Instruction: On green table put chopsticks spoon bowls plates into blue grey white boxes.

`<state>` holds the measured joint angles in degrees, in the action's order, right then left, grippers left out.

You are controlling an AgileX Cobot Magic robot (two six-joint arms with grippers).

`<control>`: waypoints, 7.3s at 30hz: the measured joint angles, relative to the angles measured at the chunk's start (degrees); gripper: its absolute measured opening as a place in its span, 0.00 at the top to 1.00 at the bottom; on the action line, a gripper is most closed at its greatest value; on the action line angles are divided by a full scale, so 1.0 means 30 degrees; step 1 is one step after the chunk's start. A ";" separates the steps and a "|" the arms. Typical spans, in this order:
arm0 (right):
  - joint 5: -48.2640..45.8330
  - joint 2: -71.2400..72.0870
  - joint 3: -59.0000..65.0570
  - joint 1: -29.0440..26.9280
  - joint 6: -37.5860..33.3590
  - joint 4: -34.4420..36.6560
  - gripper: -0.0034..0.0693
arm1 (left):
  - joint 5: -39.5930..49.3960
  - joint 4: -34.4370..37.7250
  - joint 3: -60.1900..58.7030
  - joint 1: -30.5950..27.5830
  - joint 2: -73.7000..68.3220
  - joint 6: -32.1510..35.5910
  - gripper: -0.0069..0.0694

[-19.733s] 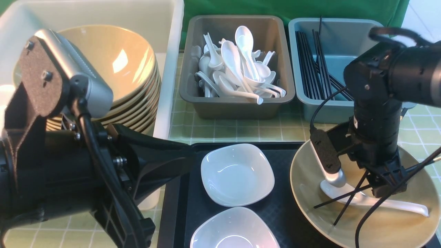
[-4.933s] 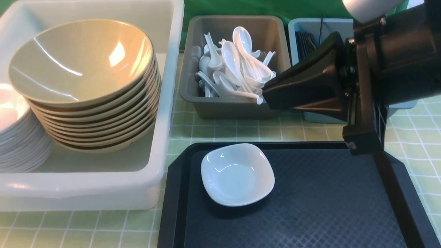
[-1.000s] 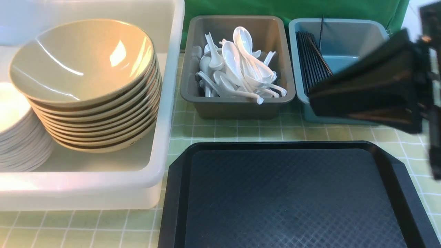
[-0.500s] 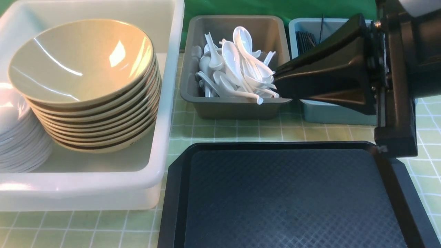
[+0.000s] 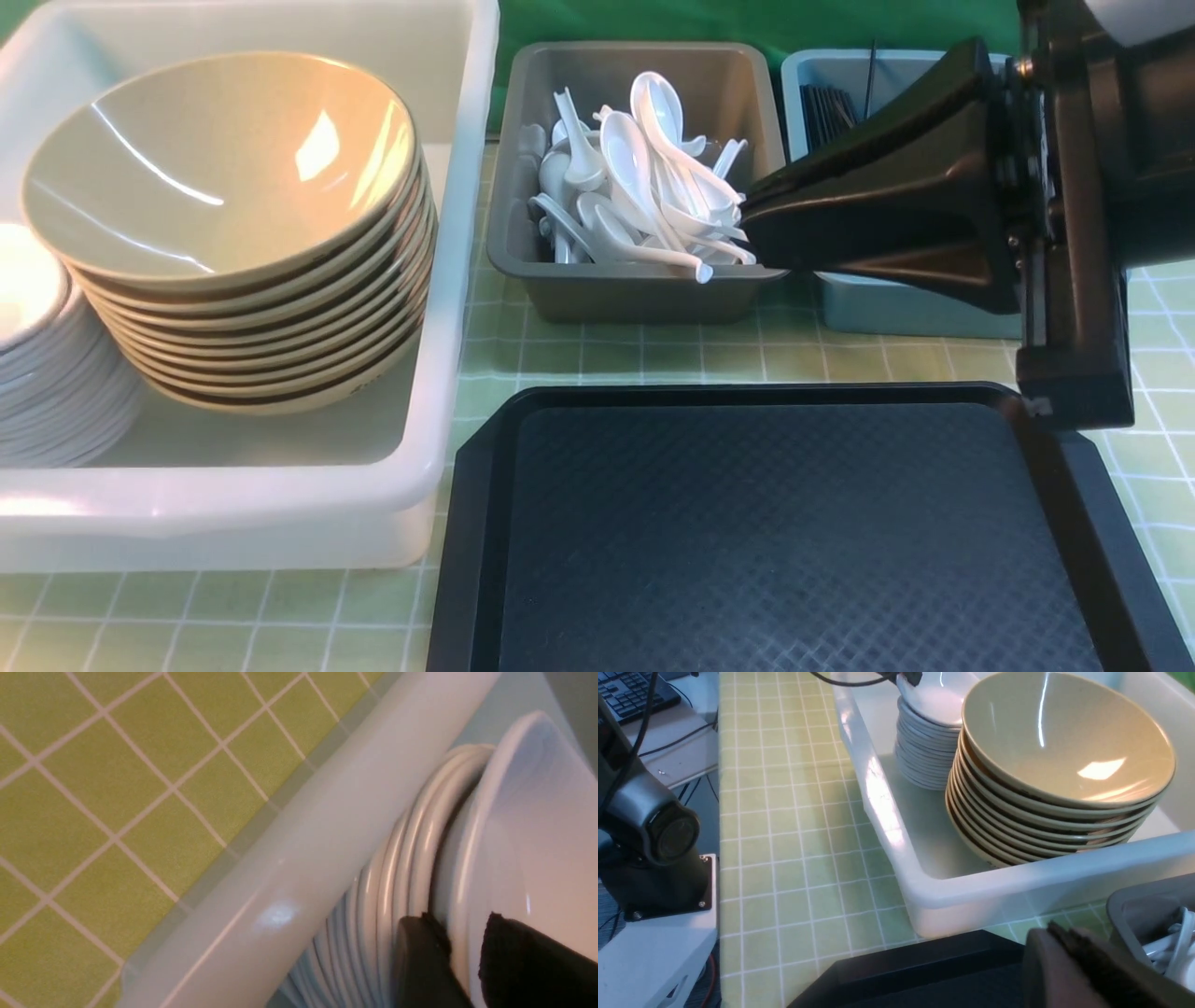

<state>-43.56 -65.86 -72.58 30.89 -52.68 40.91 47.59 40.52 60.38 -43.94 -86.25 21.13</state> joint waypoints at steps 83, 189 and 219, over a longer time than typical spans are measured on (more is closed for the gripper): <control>0.6772 2.0802 1.7603 -0.0593 2.1143 -1.6884 0.90 | -0.7738 -1.3293 -1.6407 1.7267 2.7326 -0.7529 0.91; 0.8812 2.2226 2.4244 -1.0671 1.9110 -1.7297 0.77 | -0.9606 -1.2469 -2.0591 1.4767 2.8993 -0.5777 0.91; 0.8876 2.2226 2.4265 -1.0671 1.9110 -1.7297 0.74 | -0.9606 -1.2469 -2.0591 1.4821 2.8993 -0.5777 0.91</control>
<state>-16.93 0.81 0.22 -1.13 4.65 -10.98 18.77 3.11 -1.39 0.52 0.73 3.80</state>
